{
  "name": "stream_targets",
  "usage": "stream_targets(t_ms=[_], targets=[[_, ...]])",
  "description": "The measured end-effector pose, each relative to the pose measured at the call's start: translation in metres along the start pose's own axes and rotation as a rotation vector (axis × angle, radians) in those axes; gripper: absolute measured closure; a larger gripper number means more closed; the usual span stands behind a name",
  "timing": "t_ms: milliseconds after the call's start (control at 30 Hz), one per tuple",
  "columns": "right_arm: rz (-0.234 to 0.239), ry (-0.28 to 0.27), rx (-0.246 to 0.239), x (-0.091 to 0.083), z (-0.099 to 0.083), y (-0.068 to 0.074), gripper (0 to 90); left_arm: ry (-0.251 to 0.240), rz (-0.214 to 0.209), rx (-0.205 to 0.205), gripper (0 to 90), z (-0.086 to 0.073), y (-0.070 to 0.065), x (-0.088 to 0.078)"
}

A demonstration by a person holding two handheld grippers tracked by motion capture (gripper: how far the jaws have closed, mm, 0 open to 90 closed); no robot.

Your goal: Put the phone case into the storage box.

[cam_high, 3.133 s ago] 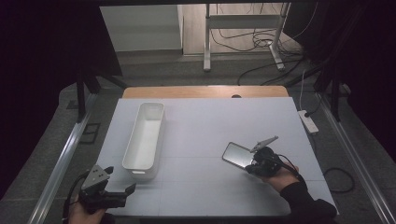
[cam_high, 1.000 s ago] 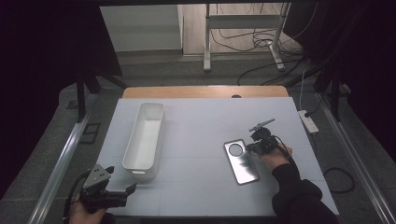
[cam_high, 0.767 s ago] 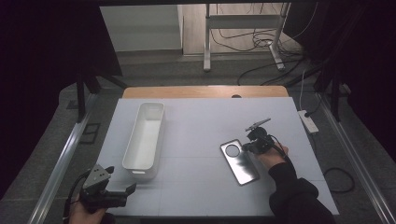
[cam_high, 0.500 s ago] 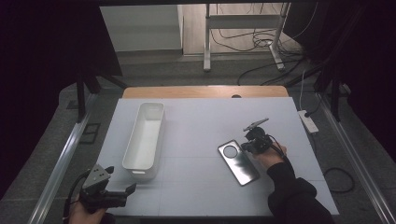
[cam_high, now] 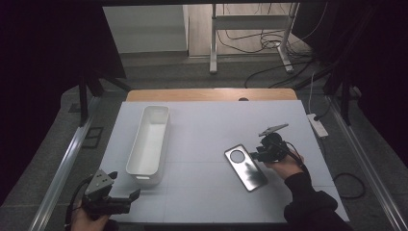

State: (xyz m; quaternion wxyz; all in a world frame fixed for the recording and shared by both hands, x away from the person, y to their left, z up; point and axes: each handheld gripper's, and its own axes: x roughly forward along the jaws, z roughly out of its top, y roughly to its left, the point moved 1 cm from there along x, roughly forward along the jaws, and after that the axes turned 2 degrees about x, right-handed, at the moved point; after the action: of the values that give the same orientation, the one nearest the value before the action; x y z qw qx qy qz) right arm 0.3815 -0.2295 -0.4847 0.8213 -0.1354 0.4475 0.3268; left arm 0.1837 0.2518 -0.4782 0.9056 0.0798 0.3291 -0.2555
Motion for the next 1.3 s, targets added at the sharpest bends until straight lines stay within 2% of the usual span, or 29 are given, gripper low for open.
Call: stream_targets(t_ms=[33, 67, 100, 267, 433, 500, 600, 700, 767, 933, 1100, 1233, 1300], targets=[[0.005, -0.003, 0.003, -0.002, -0.001, 0.0, 48.9, 0.0, 0.0, 0.0, 2.3, 0.0, 0.0, 0.0], [0.005, -0.003, 0.003, -0.002, -0.001, 0.0, 48.9, 0.0, 0.0, 0.0, 2.3, 0.0, 0.0, 0.0], [0.008, -0.001, 0.009, -0.003, -0.001, 0.001, 44.6, 0.0, 0.0, 0.0, 2.3, 0.0, 0.0, 0.0], [-0.023, -0.025, 0.019, -0.011, -0.006, 0.004, 15.7, -0.002, -0.001, 0.0, 2.3, 0.0, 0.0, 0.0], [-0.062, -0.049, 0.025, -0.014, -0.012, 0.006, 2.7, -0.002, -0.002, -0.001, 2.3, 0.0, 0.0, 0.0], [-0.058, -0.051, 0.03, -0.016, -0.016, 0.006, 0.3, -0.003, -0.003, -0.002, 2.3, 0.0, 0.0, 0.0], [-0.052, -0.049, 0.037, -0.019, -0.02, 0.006, 0.0, -0.002, -0.004, 0.001, 2.3, 0.0, 0.0, 0.0], [-0.065, -0.03, 0.035, -0.02, -0.023, 0.008, 0.0, -0.002, -0.008, 0.0, 2.3, 0.001, 0.0, 0.001], [-0.07, -0.015, 0.052, -0.02, -0.024, 0.008, 0.5, -0.003, -0.012, -0.003, 2.3, 0.001, 0.001, 0.001], [-0.035, 0.016, 0.073, -0.017, -0.024, 0.008, 0.1, -0.003, -0.02, -0.007, 2.3, 0.001, 0.002, 0.001], [-0.032, 0.077, 0.064, -0.008, -0.025, 0.012, 8.2, 0.001, -0.033, -0.011, 2.4, 0.001, 0.003, 0.002], [-0.041, 0.102, 0.049, -0.001, -0.026, 0.012, 22.1, 0.001, -0.042, -0.022, 2.6, 0.001, 0.004, 0.002], [-0.033, 0.114, 0.037, 0.001, -0.027, 0.011, 34.5, 0.001, -0.043, -0.023, 2.7, 0.001, 0.004, 0.002]])
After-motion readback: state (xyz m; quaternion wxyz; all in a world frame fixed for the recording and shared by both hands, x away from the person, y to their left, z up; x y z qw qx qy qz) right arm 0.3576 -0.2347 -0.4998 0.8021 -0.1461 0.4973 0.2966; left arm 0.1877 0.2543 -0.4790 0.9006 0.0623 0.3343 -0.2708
